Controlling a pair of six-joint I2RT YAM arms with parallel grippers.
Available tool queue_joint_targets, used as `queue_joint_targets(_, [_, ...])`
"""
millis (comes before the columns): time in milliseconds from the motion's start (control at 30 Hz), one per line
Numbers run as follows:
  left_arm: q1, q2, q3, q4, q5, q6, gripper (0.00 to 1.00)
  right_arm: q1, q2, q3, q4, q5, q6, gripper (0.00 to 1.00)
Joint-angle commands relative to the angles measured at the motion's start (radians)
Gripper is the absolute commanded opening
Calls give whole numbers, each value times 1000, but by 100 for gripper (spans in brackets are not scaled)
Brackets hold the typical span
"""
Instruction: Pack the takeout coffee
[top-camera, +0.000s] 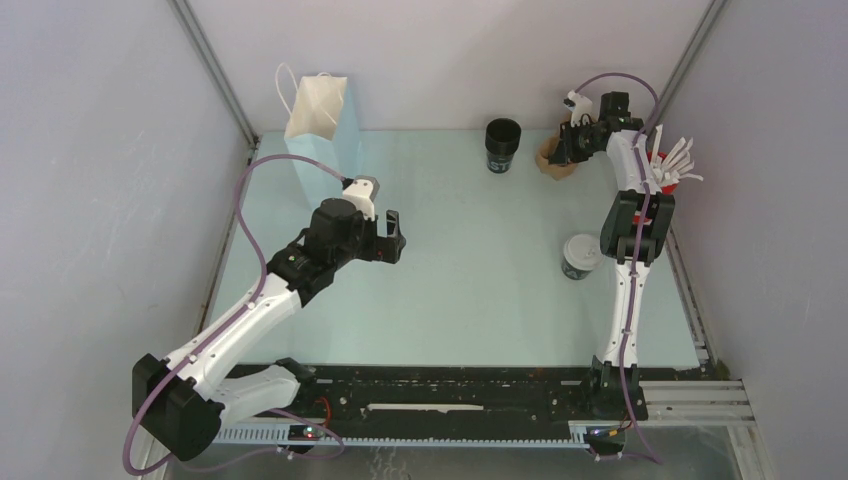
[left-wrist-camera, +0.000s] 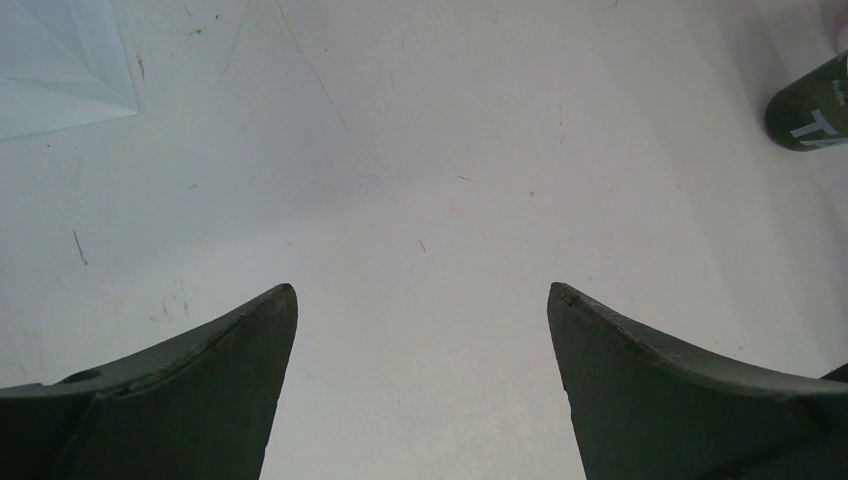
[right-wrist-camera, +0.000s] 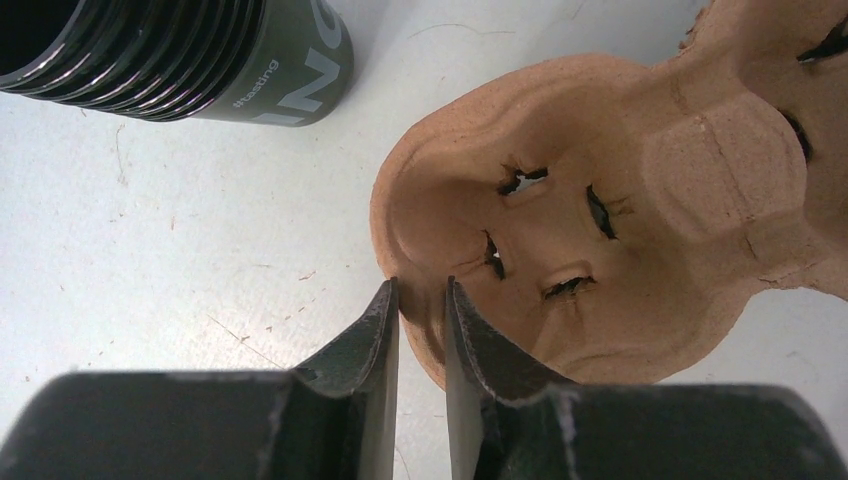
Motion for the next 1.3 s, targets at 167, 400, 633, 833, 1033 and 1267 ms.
queue_joint_targets(167, [6,-8,48,34,10,-4,100,-3,-146,-100,81,-53,85,0])
queue_joint_targets(400, [6,-11,49,34,9,-5,100,-14,-255,-155,209,-21,129,0])
queue_joint_targets(633, [5,-17,47,38,11,-10,100,-3,-367,-271,301,48,136,0])
queue_joint_targets(833, [6,-20,44,41,14,-12,100,29,-456,-403,380,144,142,0])
queue_joint_targets(1033, [5,-19,38,47,22,-15,100,69,-388,-331,281,232,142,28])
queue_joint_targets(1267, [6,-21,32,49,21,-13,100,59,-271,-284,224,127,65,66])
